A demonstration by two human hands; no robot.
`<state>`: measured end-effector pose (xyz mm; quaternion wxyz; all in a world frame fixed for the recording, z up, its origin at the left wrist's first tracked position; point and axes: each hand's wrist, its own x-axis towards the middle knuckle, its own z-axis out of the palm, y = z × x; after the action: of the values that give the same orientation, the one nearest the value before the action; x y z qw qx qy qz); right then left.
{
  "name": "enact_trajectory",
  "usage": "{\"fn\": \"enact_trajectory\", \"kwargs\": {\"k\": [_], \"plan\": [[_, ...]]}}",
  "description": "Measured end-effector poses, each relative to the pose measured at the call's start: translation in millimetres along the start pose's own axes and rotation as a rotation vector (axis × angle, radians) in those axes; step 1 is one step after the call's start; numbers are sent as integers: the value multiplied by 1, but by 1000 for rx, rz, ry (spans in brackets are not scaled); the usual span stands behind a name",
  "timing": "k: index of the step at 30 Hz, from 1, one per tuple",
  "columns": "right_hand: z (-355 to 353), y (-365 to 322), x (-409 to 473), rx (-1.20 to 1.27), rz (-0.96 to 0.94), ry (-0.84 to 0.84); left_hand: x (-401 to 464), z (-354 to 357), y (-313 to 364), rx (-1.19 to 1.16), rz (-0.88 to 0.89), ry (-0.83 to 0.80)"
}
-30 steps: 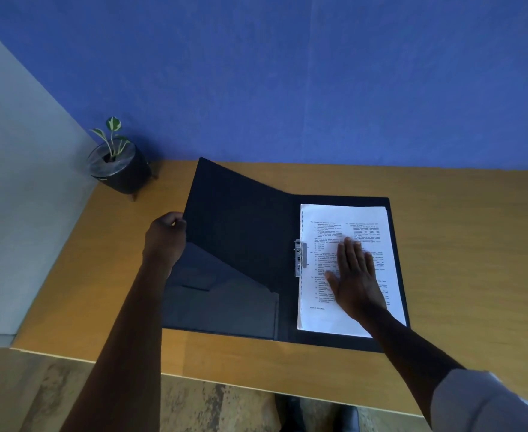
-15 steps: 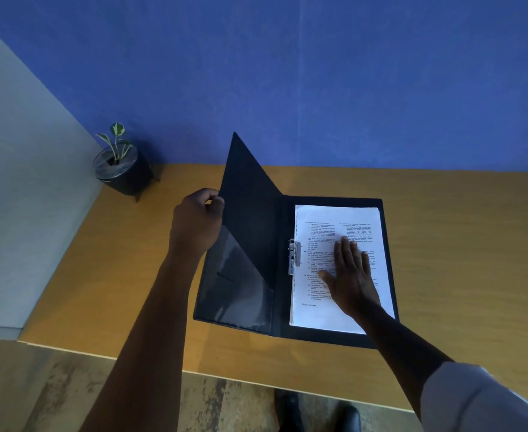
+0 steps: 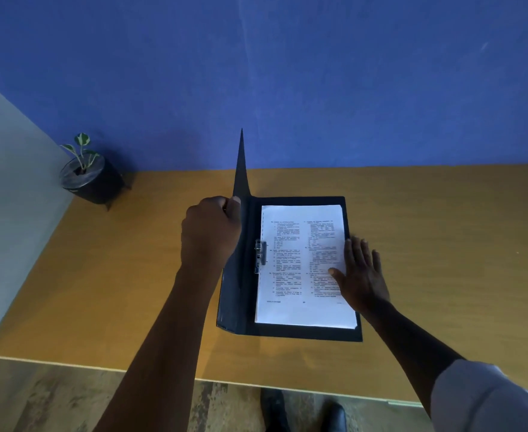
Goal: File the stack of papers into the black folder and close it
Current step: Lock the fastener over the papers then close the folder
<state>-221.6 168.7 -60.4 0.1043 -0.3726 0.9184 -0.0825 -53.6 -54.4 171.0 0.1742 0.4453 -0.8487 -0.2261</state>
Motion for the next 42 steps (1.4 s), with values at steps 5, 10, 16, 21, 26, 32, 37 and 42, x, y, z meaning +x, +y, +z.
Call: {"fn": "enact_trajectory", "kwargs": {"k": [5,10,16,21,26,32,37,42], "plan": [[-9,30,-10,-31,27,-12,-12,19,23,37,-7,24],[-11,60,-21,-21,15,-4,-24,42,47,45,25,7],[-17,84,-21,-30,41,-20,-38,76,72,91,67,-63],[-19,101,-24,-25,47,-23,-53,105,96,167,43,-72],[-17,105,-24,-1,47,-20,-61,143,103,176,46,-81],[-17,105,-24,11,65,-16,-66,184,108,233,32,-163],[-16,105,-23,-13,68,-30,-72,221,103,288,29,-213],[-15,104,-23,-32,82,-33,-88,252,95,339,56,-239]]}}
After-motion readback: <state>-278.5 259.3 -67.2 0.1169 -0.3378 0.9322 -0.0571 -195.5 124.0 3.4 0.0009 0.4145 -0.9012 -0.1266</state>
